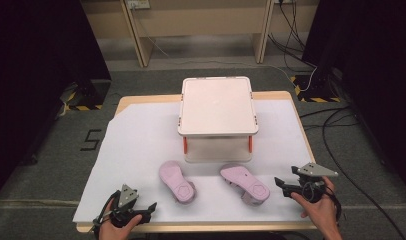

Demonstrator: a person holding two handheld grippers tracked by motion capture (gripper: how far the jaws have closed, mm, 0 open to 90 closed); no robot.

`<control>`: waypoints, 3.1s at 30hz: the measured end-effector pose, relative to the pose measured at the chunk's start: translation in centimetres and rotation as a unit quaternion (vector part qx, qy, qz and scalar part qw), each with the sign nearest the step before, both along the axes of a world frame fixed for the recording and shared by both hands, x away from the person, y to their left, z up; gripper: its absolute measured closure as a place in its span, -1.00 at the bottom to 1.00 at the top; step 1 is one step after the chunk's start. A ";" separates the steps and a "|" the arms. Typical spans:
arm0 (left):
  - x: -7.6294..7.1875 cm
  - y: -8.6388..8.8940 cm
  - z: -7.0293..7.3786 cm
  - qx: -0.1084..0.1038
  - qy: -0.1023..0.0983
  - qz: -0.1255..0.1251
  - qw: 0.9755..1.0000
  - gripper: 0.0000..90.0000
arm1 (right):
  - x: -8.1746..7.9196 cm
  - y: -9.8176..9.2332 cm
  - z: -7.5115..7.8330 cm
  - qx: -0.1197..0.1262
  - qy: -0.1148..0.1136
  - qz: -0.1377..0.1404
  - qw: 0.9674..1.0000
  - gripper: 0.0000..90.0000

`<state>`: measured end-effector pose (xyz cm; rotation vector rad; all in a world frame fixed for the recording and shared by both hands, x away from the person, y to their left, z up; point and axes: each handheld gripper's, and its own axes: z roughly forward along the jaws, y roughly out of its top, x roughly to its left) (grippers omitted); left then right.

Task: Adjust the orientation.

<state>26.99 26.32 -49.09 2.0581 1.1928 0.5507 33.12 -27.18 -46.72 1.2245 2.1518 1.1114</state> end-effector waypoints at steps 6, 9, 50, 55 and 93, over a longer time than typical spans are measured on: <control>0.0 0.0 0.0 0.000 -0.001 -0.001 1.000 -0.66 | -0.1 0.1 0.2 0.001 -0.003 0.003 1.000 -0.47; 0.1 0.0 0.0 0.001 0.000 -0.002 1.000 -0.66 | -0.2 0.2 0.6 0.004 -0.006 0.007 1.000 -0.46; 0.1 0.0 0.0 0.002 -0.004 -0.008 1.000 -0.64 | -1.4 13.1 2.0 -0.201 -0.055 0.153 0.966 -0.02; 0.1 0.0 0.0 0.006 -0.004 -0.010 1.000 -0.64 | -0.8 12.3 1.8 -0.201 -0.044 0.137 0.969 0.03; 0.1 0.0 0.2 0.005 -0.009 -0.015 1.000 -0.62 | 1.4 7.3 2.0 -0.026 0.058 0.134 0.989 0.14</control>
